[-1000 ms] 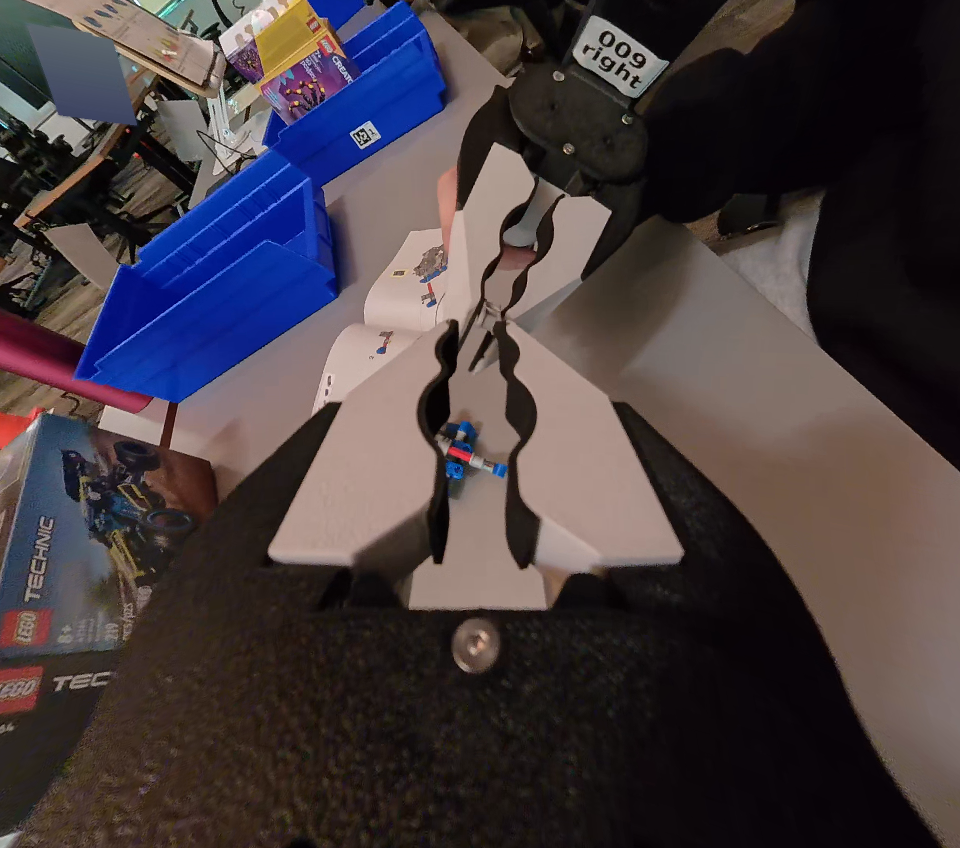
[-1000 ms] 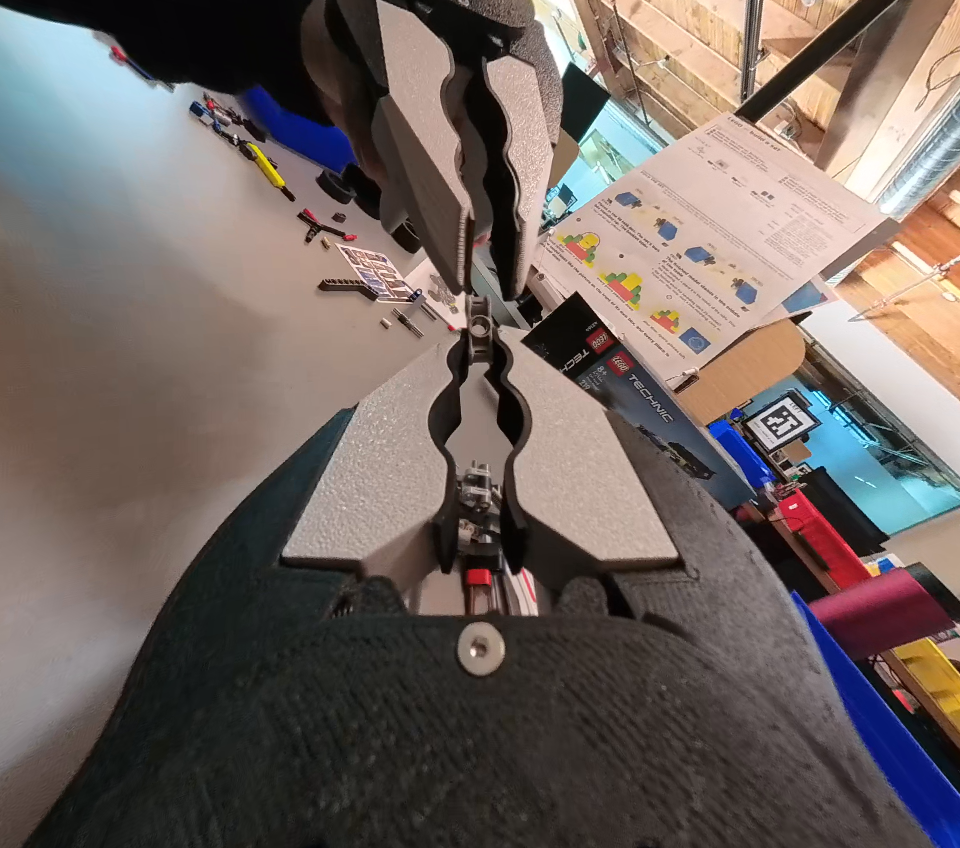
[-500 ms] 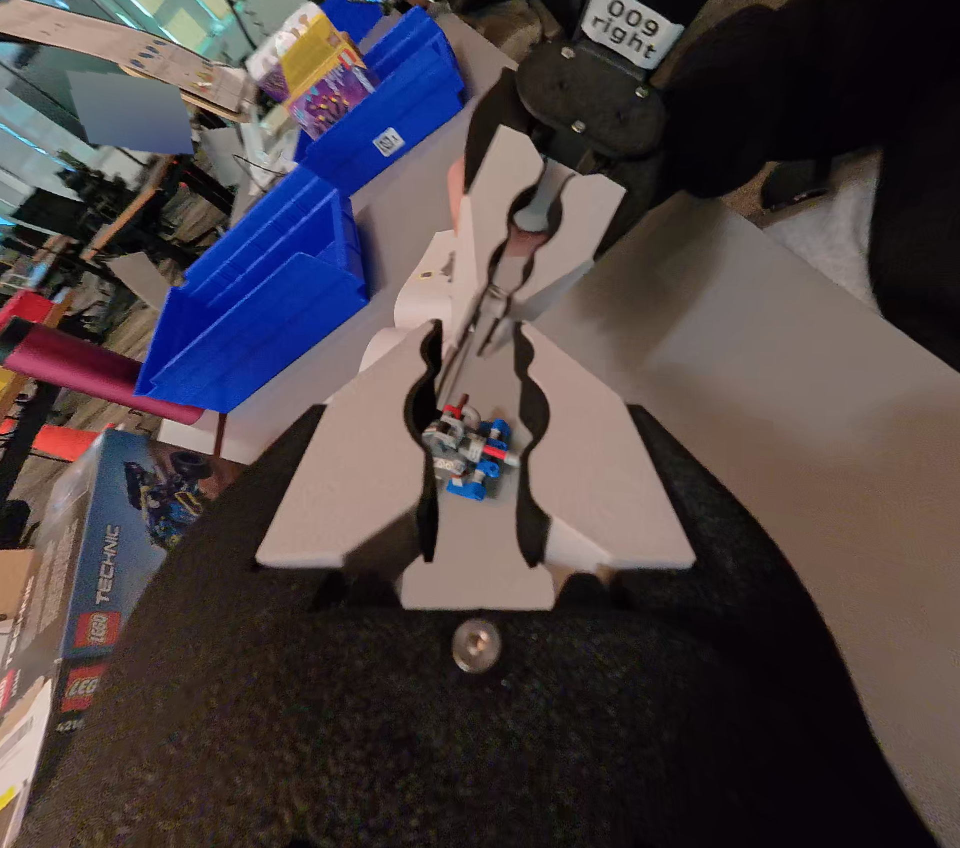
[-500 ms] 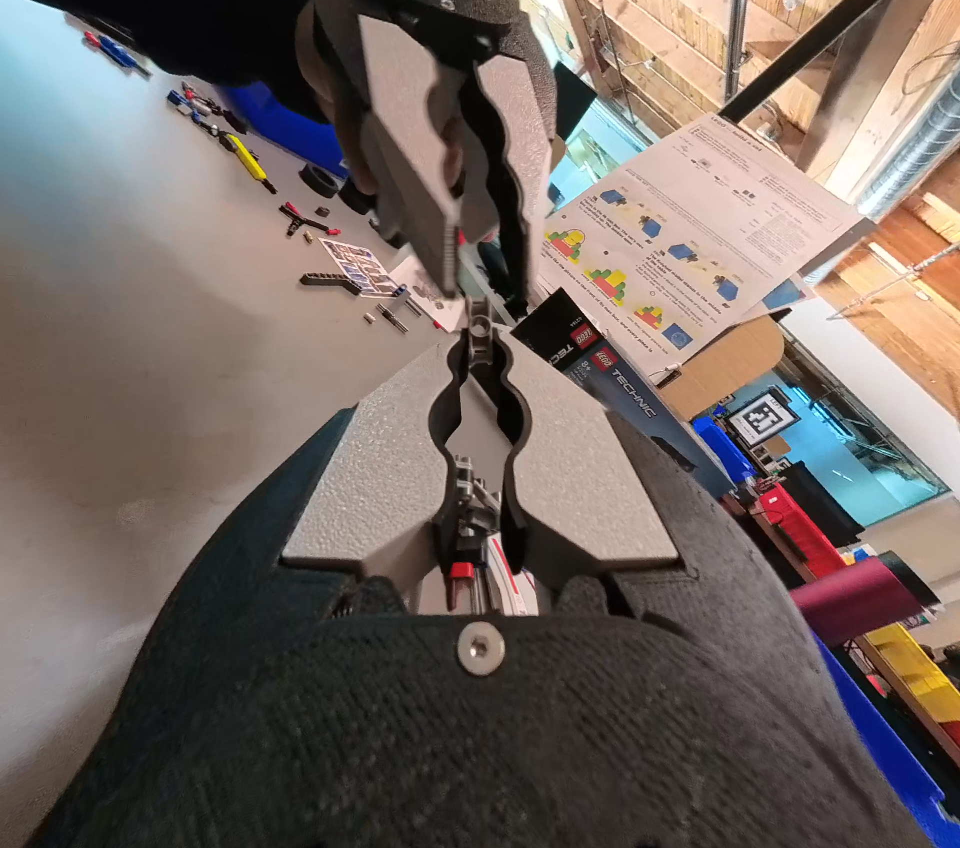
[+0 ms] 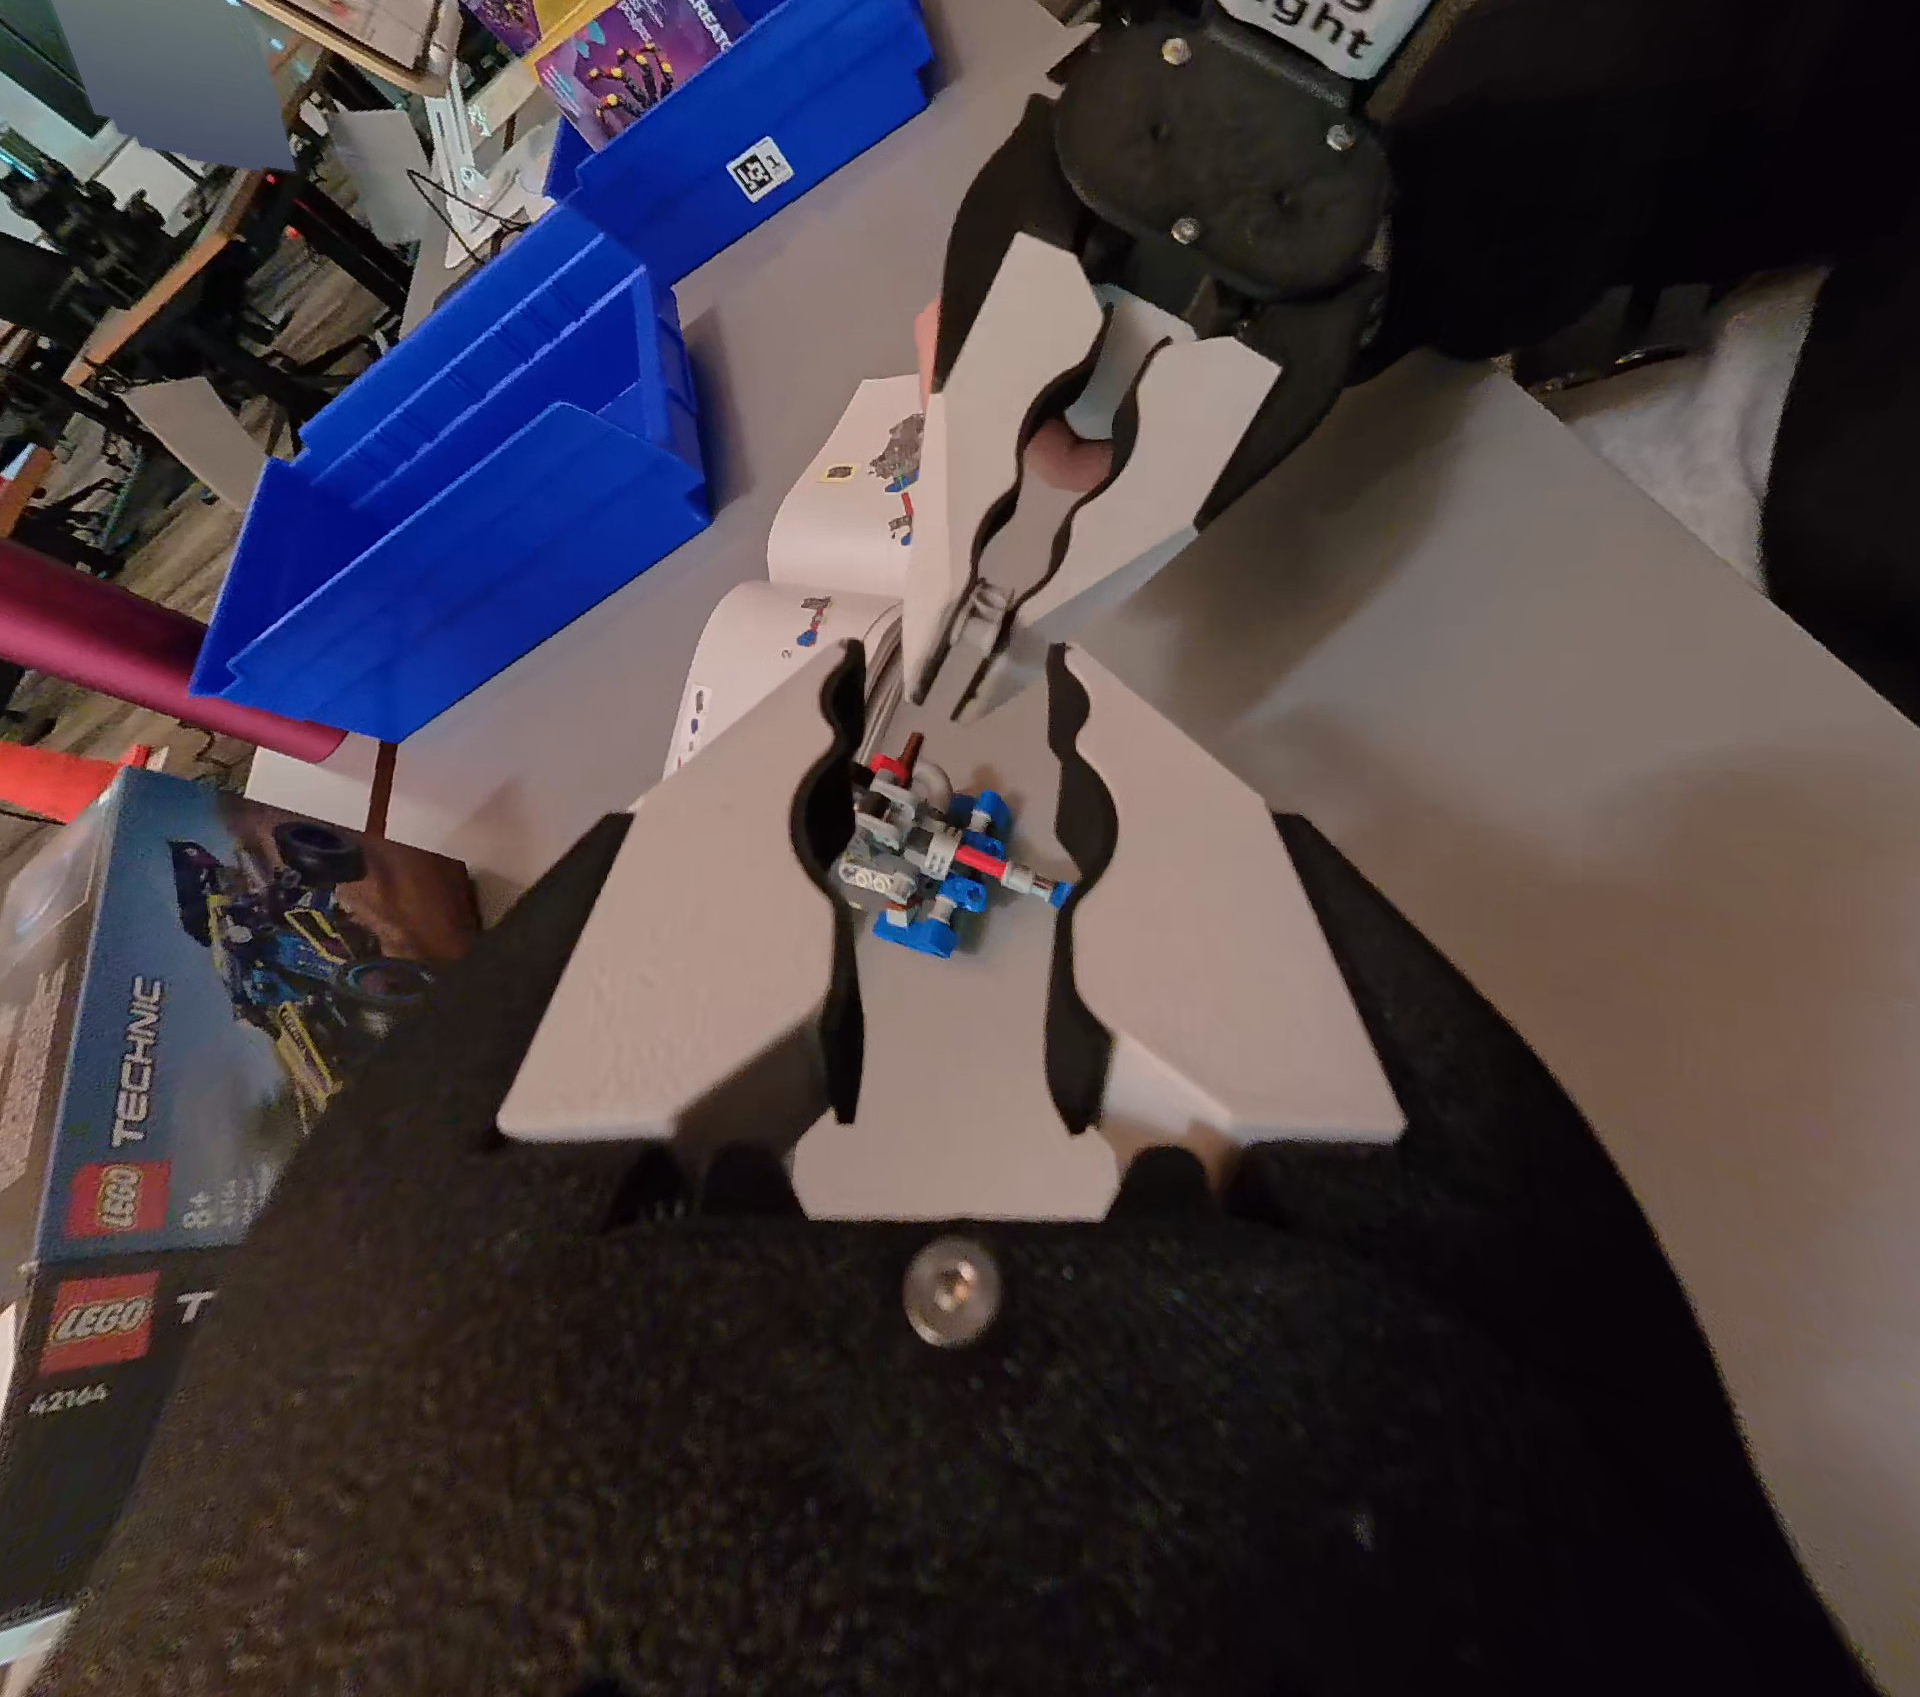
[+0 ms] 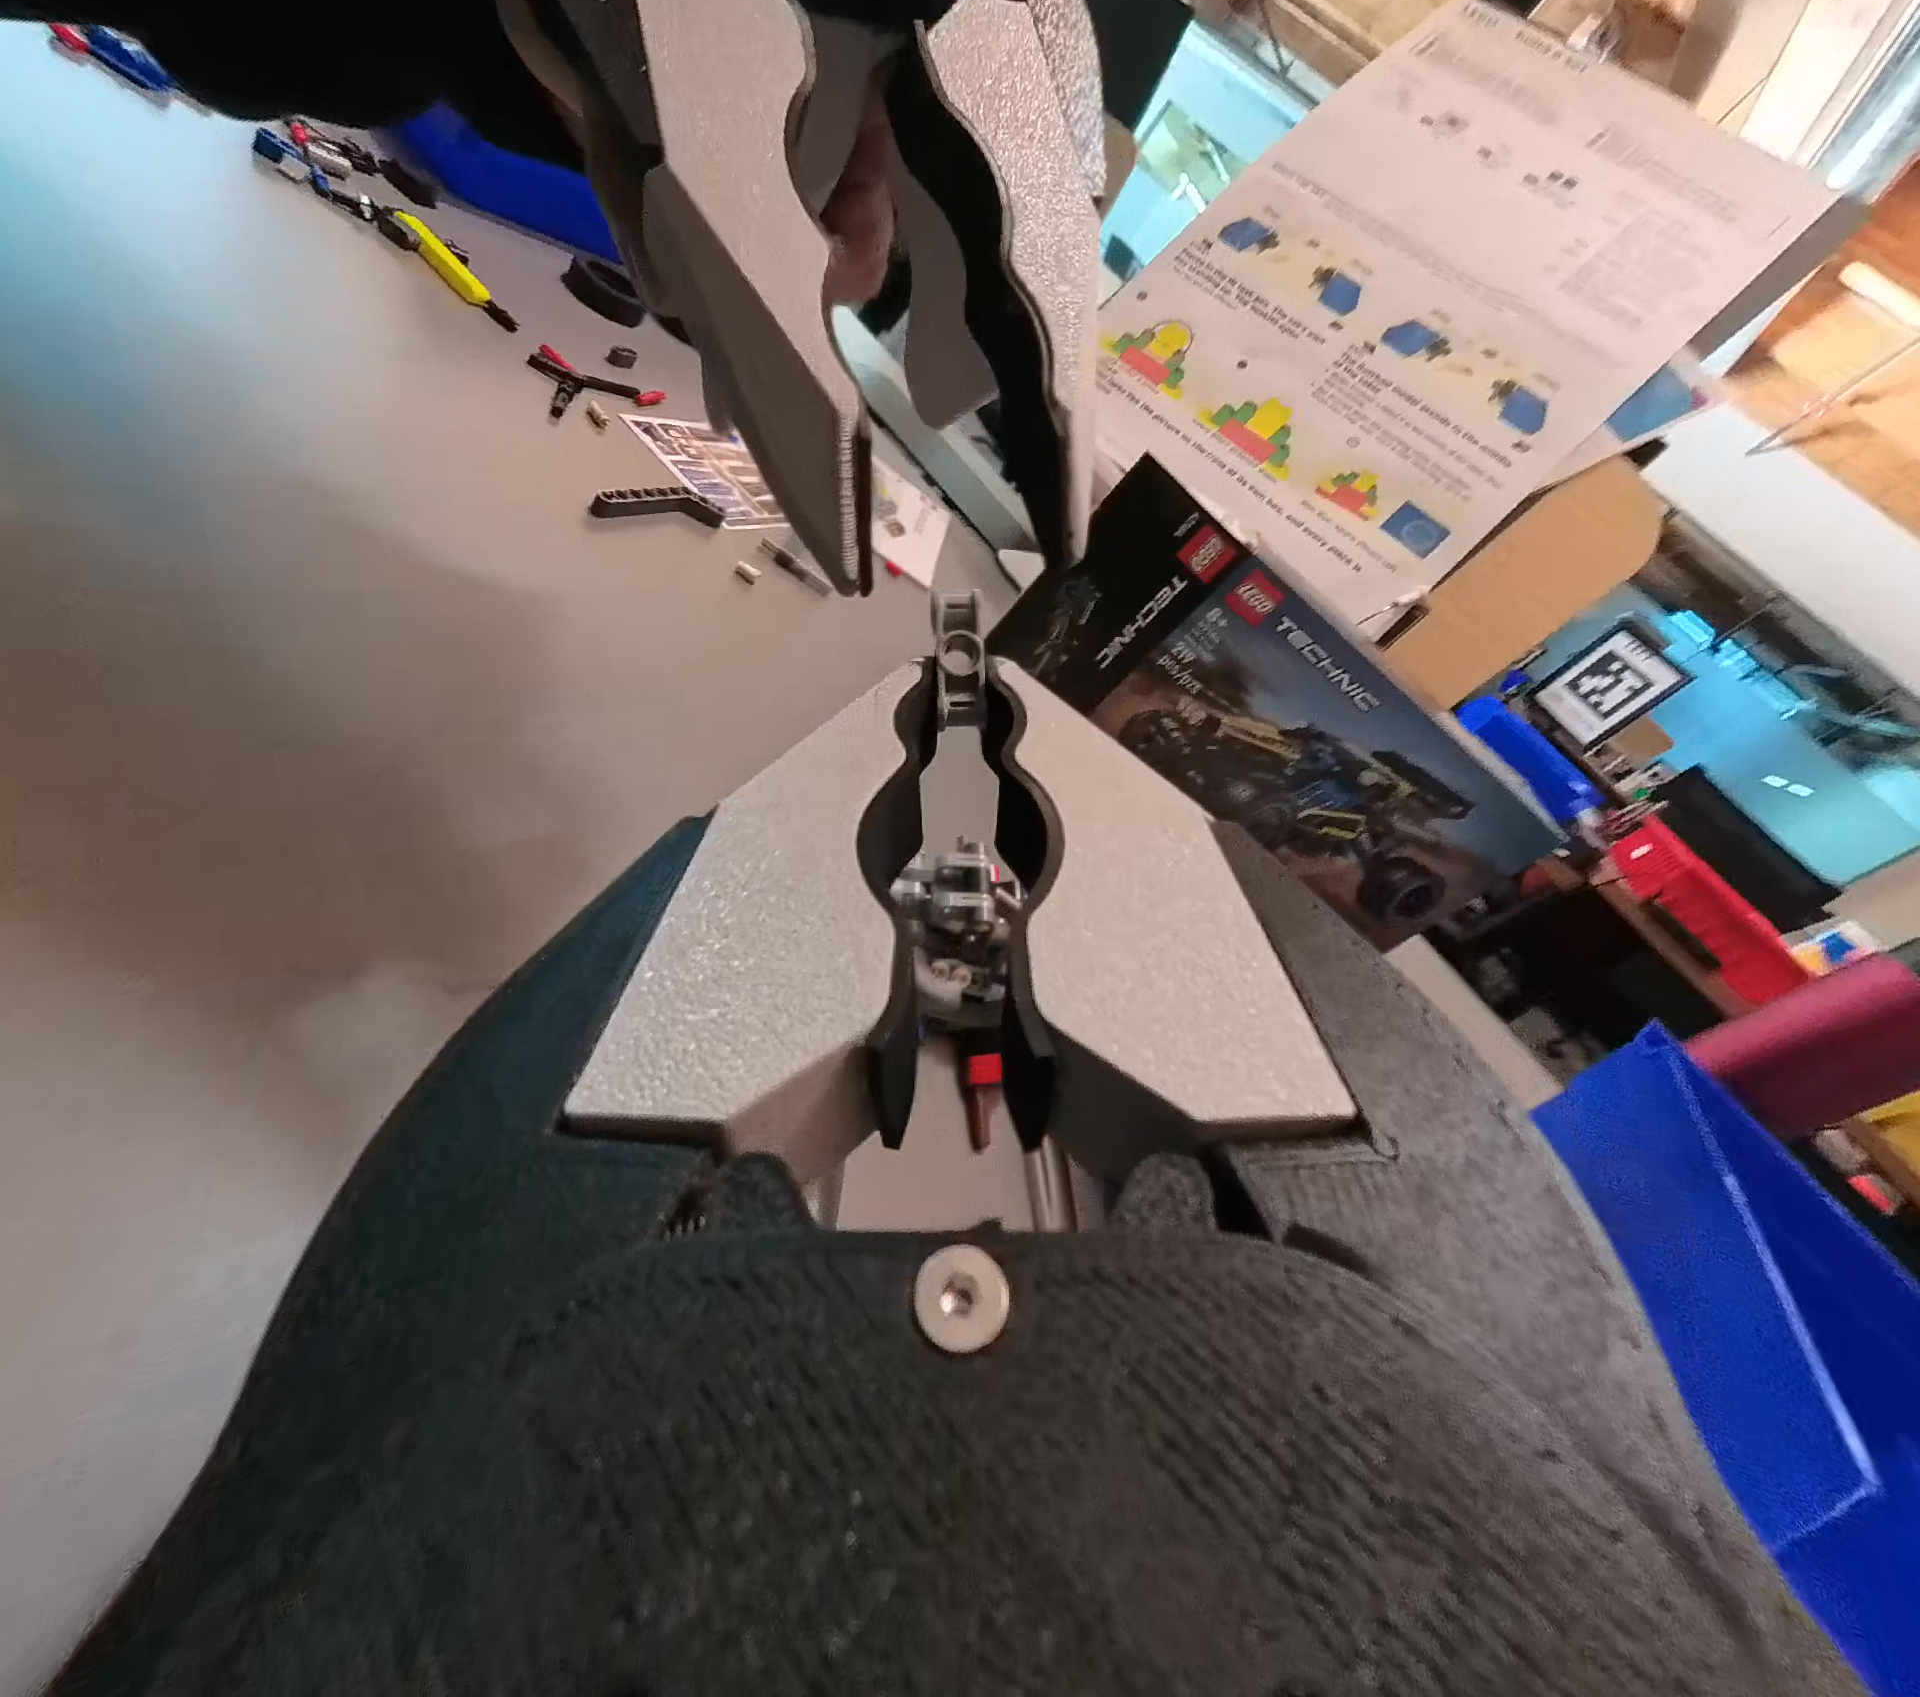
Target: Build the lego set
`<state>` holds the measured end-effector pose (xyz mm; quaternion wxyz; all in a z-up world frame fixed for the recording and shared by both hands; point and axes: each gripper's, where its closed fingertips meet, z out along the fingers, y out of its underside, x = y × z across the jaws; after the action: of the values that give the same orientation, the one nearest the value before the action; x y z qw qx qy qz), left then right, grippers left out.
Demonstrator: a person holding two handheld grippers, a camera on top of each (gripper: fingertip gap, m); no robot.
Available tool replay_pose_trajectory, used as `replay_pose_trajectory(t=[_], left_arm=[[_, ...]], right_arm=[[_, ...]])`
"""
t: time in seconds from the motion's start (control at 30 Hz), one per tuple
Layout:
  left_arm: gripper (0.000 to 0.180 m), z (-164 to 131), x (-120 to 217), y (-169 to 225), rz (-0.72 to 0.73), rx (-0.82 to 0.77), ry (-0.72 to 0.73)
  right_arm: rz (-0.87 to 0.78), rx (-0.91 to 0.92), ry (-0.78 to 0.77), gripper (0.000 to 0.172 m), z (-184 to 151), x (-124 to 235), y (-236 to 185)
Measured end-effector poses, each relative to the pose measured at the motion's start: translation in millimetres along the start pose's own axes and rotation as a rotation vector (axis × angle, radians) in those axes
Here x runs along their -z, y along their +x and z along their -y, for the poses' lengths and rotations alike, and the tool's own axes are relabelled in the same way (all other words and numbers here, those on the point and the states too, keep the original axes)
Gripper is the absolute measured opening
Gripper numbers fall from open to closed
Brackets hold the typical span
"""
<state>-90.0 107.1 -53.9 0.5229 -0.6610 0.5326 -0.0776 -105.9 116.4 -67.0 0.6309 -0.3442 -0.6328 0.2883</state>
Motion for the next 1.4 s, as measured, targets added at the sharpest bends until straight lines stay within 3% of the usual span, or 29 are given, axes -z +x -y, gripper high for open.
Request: replay_pose_trajectory(t=[0.37,0.63,0.73,1.03,1.23,1.4], left_arm=[[0.025,1.0,-8.6,1.3,-0.053,0.075,-0.006],[0.015,6.7,-15.5,8.0,-0.102,0.032,-0.021],[0.006,6.7,-16.8,14.5,-0.118,-0.015,-0.031],[0.006,5.3,-15.9,21.4,-0.037,-0.198,-0.044],[0.005,-12.2,-10.9,17.7,-0.068,-0.136,-0.110],[0.005,-14.4,-7.1,15.1,-0.064,-0.134,-0.109]], right_arm=[[0.028,-0.374,0.054,0.004,-0.2,7.7,7.4],[-0.014,-0.168,0.004,0.005,-1.6,11.1,-4.4],[-0.022,-0.135,0.001,0.005,1.2,13.0,-5.9],[0.023,-0.118,0.005,0.005,-2.1,9.3,-16.0],[0.011,-0.011,-0.029,0.014,-8.9,2.3,-15.8],[0.052,0.016,-0.043,0.006,-8.3,-1.3,-19.1]])
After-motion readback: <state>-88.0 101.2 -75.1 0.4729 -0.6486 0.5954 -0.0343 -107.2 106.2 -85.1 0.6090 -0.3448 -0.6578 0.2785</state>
